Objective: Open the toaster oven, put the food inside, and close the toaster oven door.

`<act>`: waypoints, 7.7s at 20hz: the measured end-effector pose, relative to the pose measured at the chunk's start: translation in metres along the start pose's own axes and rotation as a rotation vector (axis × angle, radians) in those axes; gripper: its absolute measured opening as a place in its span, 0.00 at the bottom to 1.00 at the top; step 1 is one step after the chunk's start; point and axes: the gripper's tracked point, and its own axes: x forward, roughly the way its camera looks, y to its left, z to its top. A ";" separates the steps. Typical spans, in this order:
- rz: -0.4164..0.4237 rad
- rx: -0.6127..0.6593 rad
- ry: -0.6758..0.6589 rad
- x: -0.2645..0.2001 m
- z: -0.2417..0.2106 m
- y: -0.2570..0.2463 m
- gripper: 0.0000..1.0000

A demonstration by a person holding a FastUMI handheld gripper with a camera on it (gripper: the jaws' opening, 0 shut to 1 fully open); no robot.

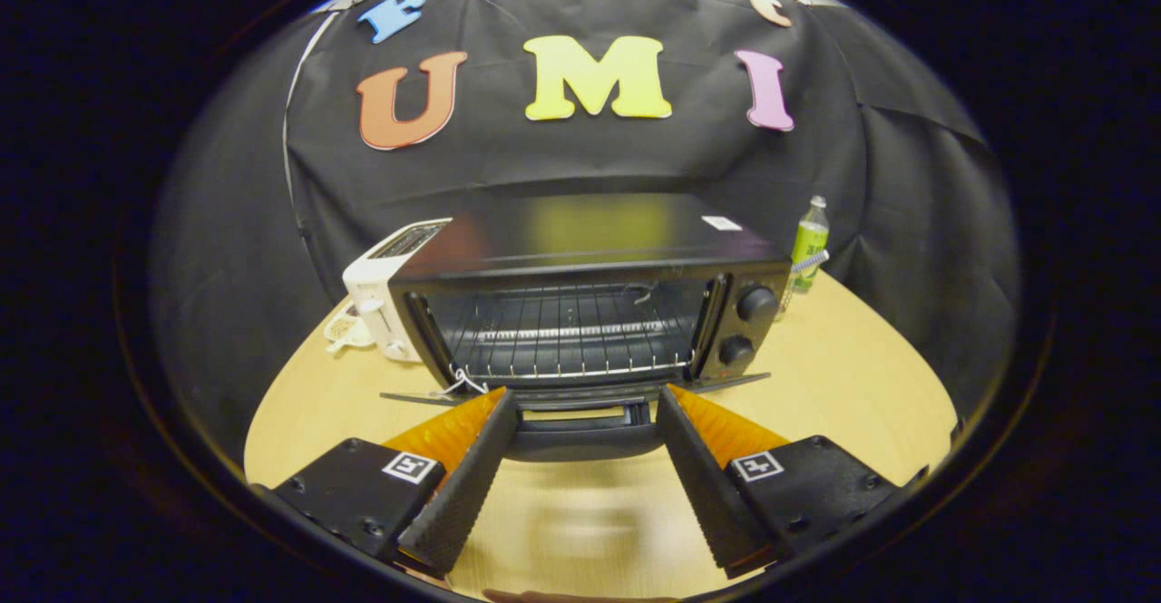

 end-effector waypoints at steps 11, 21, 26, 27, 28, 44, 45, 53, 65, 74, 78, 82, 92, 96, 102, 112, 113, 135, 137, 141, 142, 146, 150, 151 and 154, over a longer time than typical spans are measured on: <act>0.011 -0.043 0.081 0.004 -0.071 -0.018 1.00; 0.184 0.051 0.175 -0.015 -0.077 -0.005 0.97; 0.455 0.146 0.307 -0.058 -0.067 0.036 0.86; 0.504 0.158 0.354 -0.065 -0.070 0.046 0.85; 0.552 0.178 0.408 -0.071 -0.074 0.055 0.83; 0.743 0.108 0.724 -0.091 -0.135 0.109 0.67; 0.732 0.109 0.727 -0.091 -0.139 0.109 0.65; 0.760 0.179 0.679 -0.106 -0.127 0.109 0.37; 0.783 0.571 0.201 -0.069 -0.038 0.052 0.36; 0.627 1.082 -0.093 0.031 0.008 -0.008 0.36; 0.501 1.229 -0.215 0.088 0.027 -0.027 0.36; 0.416 1.190 -0.185 0.122 0.025 -0.009 0.36; 0.315 0.954 -0.182 0.165 0.040 0.018 0.41; 0.300 0.752 -0.158 0.166 0.040 0.028 0.55; 0.276 0.379 -0.128 0.165 0.026 0.050 1.00; 0.136 0.026 0.059 0.161 -0.005 0.049 1.00; 0.126 0.005 0.072 0.158 -0.013 0.049 1.00; -0.040 -0.124 -0.045 0.025 -0.107 -0.004 1.00; -0.041 -0.101 -0.006 0.031 -0.125 -0.009 1.00; -0.037 -0.067 0.078 0.045 -0.143 -0.013 1.00; -0.029 -0.056 0.090 0.048 -0.146 -0.012 1.00; -0.036 -0.059 0.096 0.056 -0.149 -0.008 1.00; -0.037 -0.052 0.088 0.052 -0.142 -0.010 1.00; -0.037 -0.051 0.086 0.052 -0.141 -0.010 1.00; -0.035 -0.050 0.064 0.047 -0.140 -0.009 1.00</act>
